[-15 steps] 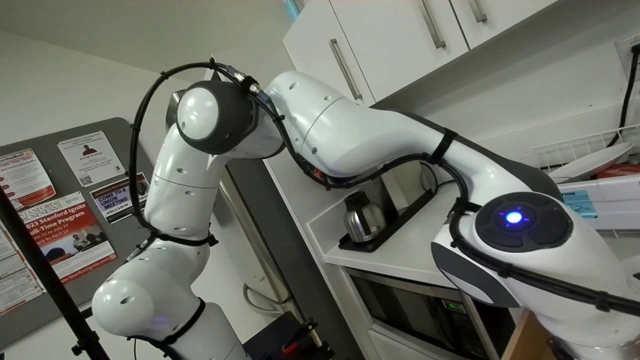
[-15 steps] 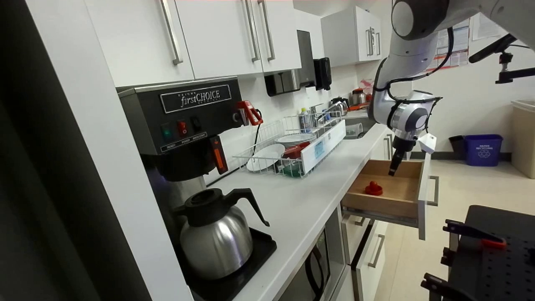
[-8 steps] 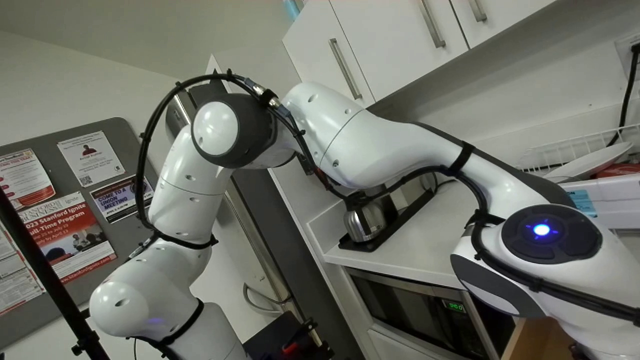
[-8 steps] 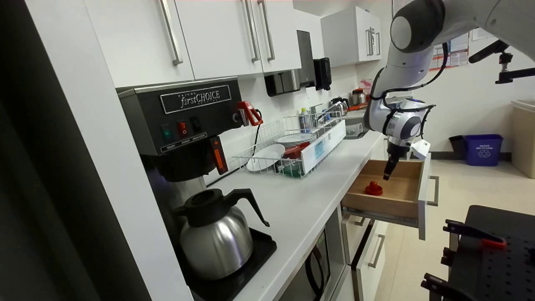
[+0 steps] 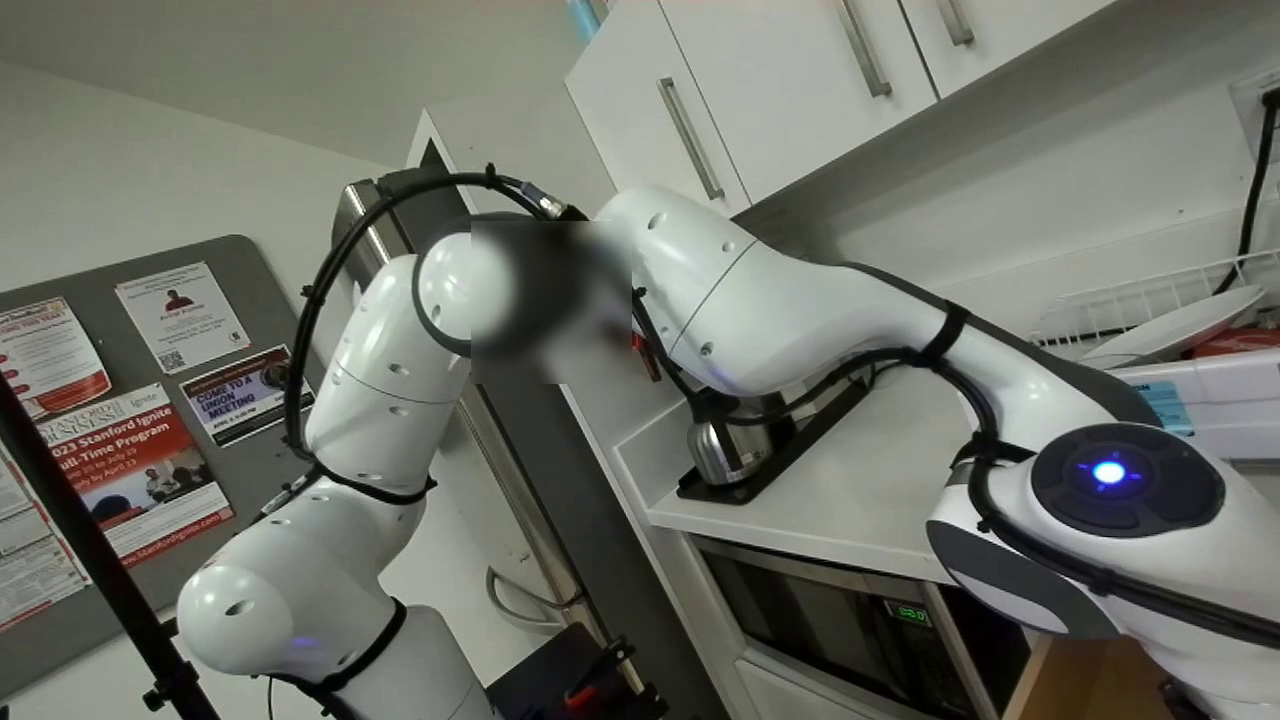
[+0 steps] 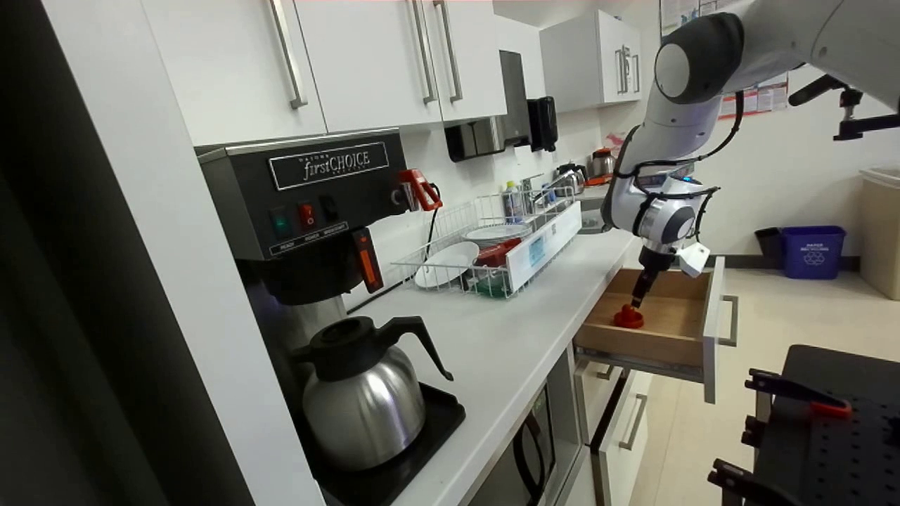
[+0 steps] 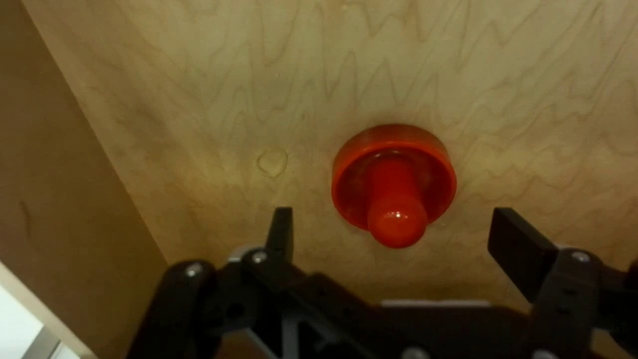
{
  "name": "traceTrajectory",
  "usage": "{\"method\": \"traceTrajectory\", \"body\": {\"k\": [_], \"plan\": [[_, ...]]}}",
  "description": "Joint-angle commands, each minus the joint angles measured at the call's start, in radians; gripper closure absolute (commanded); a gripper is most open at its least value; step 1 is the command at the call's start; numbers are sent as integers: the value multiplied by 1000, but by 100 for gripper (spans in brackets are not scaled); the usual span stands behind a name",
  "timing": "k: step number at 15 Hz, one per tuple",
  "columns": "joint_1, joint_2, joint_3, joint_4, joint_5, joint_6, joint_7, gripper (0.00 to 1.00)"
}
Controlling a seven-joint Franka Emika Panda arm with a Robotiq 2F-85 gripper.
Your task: Open the top most drawer and pick up the red object and place on the counter
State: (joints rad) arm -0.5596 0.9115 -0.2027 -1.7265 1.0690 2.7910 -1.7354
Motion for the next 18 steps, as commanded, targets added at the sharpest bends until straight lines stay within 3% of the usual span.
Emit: {"method": "traceTrajectory", "body": {"k": [1,3,11,12,14,18], "plan": [[-13,41,39,43,-42,67,53,0],[13,67,20,62,-10,72,40,0],[6,130,26,125,2,68,39,0],[2,135,30,133,8,69,35,25],[2,143,30,143,15,70,32,32],[0,152,31,159,24,69,28,64]]}}
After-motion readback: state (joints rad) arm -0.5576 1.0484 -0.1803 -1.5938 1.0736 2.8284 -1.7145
